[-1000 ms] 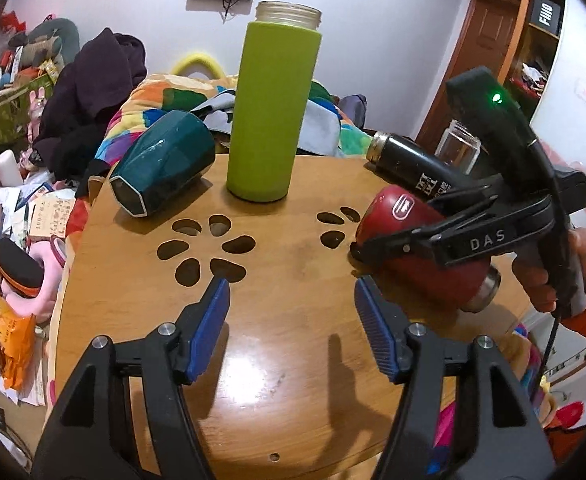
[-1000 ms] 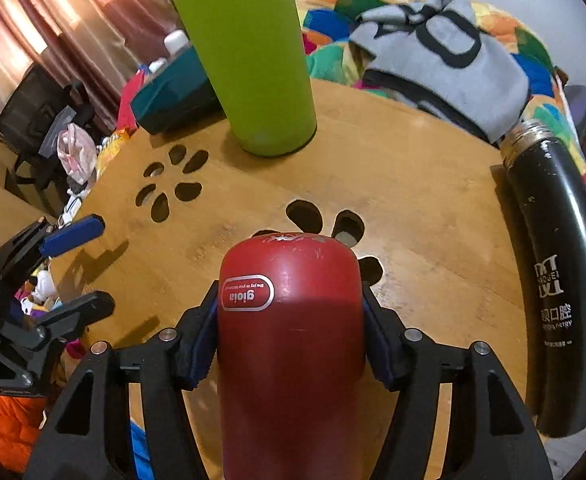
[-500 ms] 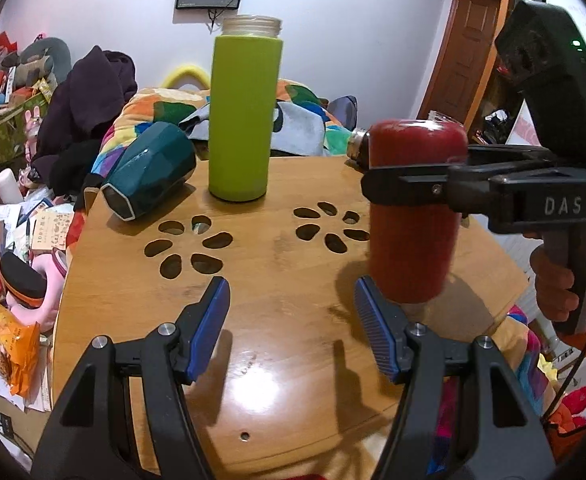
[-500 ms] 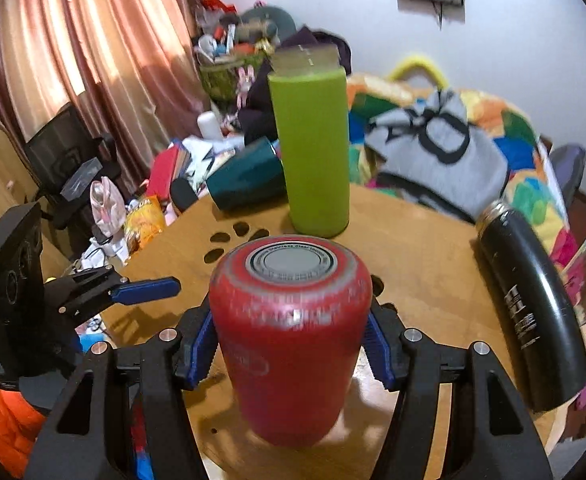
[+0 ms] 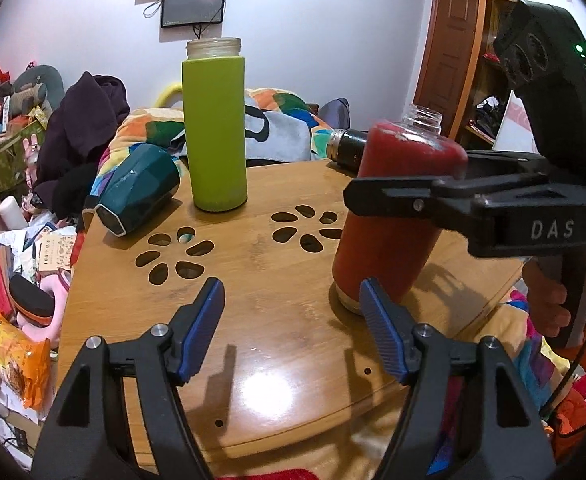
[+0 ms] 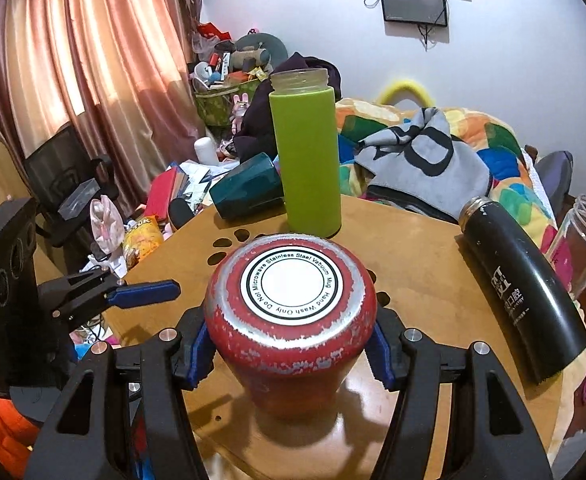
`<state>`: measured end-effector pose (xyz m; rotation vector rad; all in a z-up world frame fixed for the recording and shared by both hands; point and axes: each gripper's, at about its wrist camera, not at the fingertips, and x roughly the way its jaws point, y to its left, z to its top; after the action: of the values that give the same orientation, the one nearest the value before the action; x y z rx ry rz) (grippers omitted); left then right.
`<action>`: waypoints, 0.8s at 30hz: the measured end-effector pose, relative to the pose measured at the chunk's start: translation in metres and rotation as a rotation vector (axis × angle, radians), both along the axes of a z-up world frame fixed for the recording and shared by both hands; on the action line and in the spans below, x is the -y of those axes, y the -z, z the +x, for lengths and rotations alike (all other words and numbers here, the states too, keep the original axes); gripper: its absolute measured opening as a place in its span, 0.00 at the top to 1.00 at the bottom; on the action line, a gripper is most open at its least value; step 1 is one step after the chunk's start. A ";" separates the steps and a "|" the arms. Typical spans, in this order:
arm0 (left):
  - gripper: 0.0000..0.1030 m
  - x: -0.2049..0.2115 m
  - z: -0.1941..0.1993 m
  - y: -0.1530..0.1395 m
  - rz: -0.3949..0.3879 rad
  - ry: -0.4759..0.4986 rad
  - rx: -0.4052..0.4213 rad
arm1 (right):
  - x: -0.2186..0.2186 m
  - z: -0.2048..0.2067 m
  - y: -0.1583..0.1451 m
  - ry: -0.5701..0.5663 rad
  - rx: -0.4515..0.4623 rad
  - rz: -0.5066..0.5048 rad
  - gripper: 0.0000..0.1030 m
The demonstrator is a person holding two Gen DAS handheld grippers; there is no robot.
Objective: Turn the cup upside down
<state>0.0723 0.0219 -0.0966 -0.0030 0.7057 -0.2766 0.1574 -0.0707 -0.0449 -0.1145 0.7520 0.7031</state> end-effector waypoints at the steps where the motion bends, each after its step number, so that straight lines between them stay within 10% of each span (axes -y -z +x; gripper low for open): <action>1: 0.32 0.000 -0.001 0.000 0.001 -0.002 0.002 | -0.001 -0.001 0.000 0.002 0.005 -0.003 0.43; 24: 0.26 -0.009 -0.023 -0.016 -0.003 -0.046 0.060 | -0.002 -0.011 -0.002 0.002 0.017 0.007 0.41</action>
<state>0.0495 0.0307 -0.0803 -0.0140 0.6450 -0.2333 0.1468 -0.0687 -0.0425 -0.1132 0.7335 0.7019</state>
